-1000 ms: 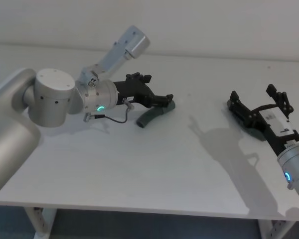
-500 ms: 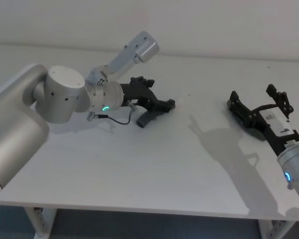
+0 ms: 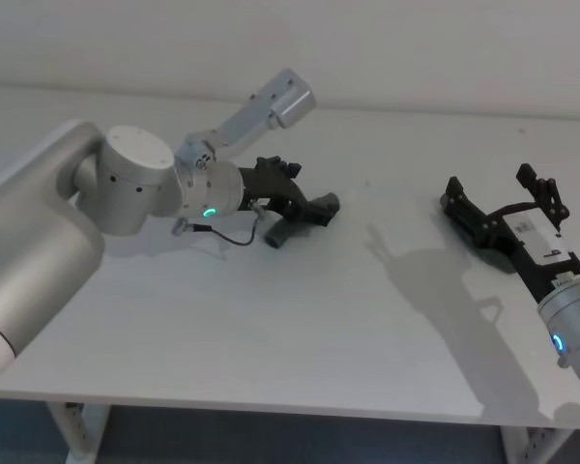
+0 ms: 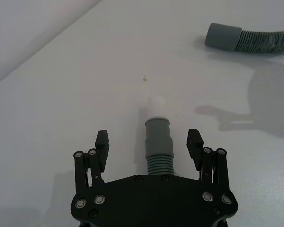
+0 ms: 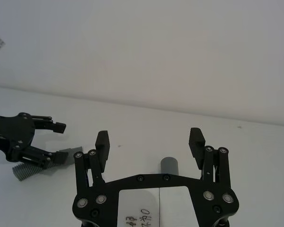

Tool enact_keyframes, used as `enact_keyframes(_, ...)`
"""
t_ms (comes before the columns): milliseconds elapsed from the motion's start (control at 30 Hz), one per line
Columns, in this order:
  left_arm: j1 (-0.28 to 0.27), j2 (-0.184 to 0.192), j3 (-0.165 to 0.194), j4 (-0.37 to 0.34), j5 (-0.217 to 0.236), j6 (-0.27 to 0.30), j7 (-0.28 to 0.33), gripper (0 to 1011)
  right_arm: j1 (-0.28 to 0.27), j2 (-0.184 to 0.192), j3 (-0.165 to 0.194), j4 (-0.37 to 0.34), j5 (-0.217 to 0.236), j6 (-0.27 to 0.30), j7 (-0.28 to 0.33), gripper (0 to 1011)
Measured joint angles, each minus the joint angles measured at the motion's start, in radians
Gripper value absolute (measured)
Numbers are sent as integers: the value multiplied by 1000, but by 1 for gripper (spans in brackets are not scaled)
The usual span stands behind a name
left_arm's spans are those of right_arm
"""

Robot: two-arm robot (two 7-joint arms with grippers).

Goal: Use both hands to pick up one end of the pipe from the table, align the ends, and insert them.

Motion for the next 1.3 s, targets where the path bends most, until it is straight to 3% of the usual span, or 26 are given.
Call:
enact_keyframes(933, -30, -46, 2, 106, 20, -18, -39, 1000, 0, 0, 0, 0, 0, 0, 0, 1001)
enact_keyframes(1300, -35, -58, -6, 126, 13, 1, -63, 1000, 0, 0, 0, 0, 0, 0, 0, 1001)
